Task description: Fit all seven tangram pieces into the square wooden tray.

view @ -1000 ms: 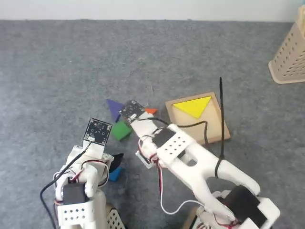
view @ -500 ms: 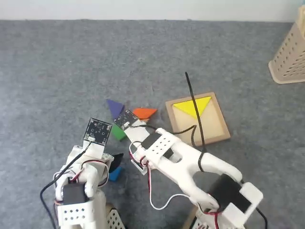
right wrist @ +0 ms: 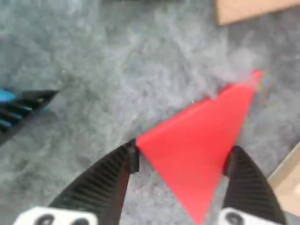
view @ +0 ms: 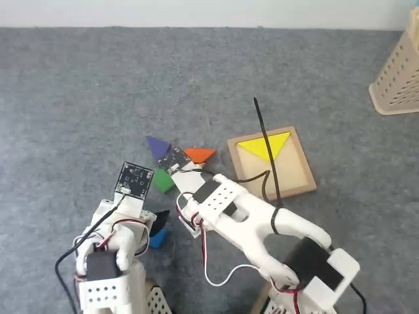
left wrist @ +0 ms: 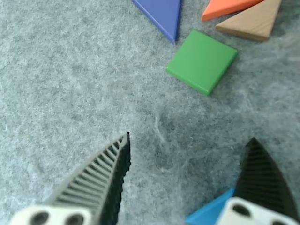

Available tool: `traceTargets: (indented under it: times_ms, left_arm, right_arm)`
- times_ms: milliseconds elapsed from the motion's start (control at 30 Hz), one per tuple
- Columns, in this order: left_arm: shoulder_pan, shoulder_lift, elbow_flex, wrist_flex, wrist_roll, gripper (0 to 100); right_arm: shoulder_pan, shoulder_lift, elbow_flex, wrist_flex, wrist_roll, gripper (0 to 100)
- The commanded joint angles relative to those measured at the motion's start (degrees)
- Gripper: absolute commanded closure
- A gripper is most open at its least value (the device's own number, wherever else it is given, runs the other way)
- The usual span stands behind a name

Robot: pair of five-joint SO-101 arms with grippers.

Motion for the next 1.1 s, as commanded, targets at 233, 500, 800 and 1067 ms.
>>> traceTargets:
  times_ms: [233, 500, 800, 1067]
  left_arm:
    - [0.09, -0.79, -0.31, 0.00, -0.09, 65]
    - [0.09, -0.79, -0.31, 0.00, -0.09, 65]
    - [0.09, -0.79, -0.31, 0.00, -0.09, 65]
    - [0.09, -0.79, -0.31, 0.00, -0.09, 65]
  right_arm:
    - [1.36, -1.80, -3.78, 1.19, -0.62, 73.1]
    - [5.32, -12.26, -3.87, 6.90, -0.62, 73.1]
    - [8.04, -18.07, -0.70, 5.23, -0.88, 72.8]
    - [1.45, -8.84, -0.79, -4.00, -4.84, 73.1]
